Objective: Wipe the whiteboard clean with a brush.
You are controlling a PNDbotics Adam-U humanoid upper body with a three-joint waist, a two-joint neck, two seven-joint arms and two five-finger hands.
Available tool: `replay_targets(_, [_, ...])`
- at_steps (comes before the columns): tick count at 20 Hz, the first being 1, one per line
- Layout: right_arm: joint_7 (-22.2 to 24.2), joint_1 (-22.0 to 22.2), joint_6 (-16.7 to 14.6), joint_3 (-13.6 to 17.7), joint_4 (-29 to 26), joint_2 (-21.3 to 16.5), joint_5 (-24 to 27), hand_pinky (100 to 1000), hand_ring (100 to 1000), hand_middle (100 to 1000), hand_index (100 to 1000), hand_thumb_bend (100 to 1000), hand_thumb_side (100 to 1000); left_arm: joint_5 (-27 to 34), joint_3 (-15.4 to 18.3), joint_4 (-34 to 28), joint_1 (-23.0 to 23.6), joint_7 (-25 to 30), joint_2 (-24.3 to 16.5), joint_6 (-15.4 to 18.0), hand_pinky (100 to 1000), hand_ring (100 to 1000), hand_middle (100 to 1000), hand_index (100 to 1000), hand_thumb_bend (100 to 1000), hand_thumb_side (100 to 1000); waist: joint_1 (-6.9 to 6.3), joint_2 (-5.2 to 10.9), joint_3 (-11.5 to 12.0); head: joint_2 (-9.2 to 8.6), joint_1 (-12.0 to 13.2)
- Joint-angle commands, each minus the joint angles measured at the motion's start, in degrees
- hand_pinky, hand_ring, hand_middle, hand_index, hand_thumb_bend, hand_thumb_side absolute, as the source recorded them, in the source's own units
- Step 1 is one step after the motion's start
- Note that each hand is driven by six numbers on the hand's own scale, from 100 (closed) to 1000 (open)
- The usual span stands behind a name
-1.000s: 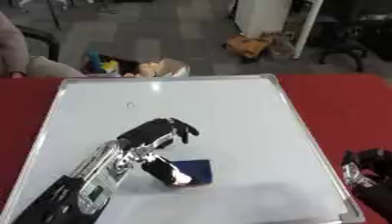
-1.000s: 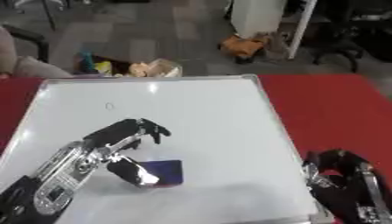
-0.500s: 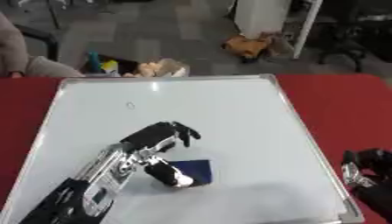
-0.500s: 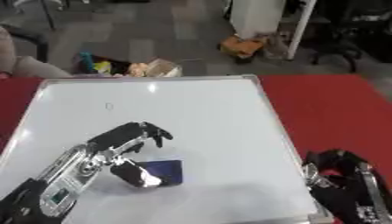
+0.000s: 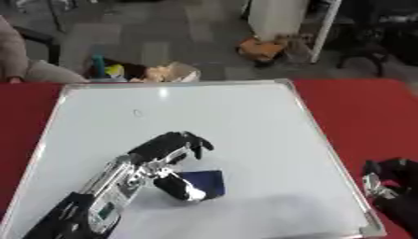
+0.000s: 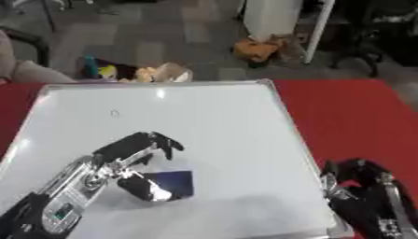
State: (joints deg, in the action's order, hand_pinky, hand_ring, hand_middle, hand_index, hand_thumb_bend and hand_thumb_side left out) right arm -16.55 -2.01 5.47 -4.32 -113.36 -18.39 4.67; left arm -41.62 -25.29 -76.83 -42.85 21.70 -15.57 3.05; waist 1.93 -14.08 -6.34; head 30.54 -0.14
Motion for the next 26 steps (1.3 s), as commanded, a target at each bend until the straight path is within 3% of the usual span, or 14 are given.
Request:
replay_targets(1, [0.1, -0.3, 0.1, 0.1, -1.2, -0.8, 0.3, 171, 467, 356, 483, 100, 100, -0.1, -0.3, -0.7, -0.6, 0.4, -0.3, 0.1, 405, 750, 580, 846, 621, 380, 0.04, 0.88, 0.0, -0.64, -0.2])
replay_targets(12, [0.1, -0.2, 0.1, 0.2, -1.2, -0.8, 0.3, 171, 467, 356, 483, 100, 100, -0.5, -0.4, -0.5, 0.4, 0.4, -1.1, -0.1, 387, 740, 567, 844, 597, 358, -0.04, 0.94, 0.2, -0.65, -0.5])
replay_targets(26, [0.0, -0.1, 0.1, 0.2, -1.2, -0.8, 0.2, 171, 467, 357, 483, 100, 100, -0.6, -0.2, -0.6, 0.8, 0.0, -1.2, -1.0, 319, 696, 520, 825, 463, 258, 0.03, 0.91, 0.3, -0.71, -0.6])
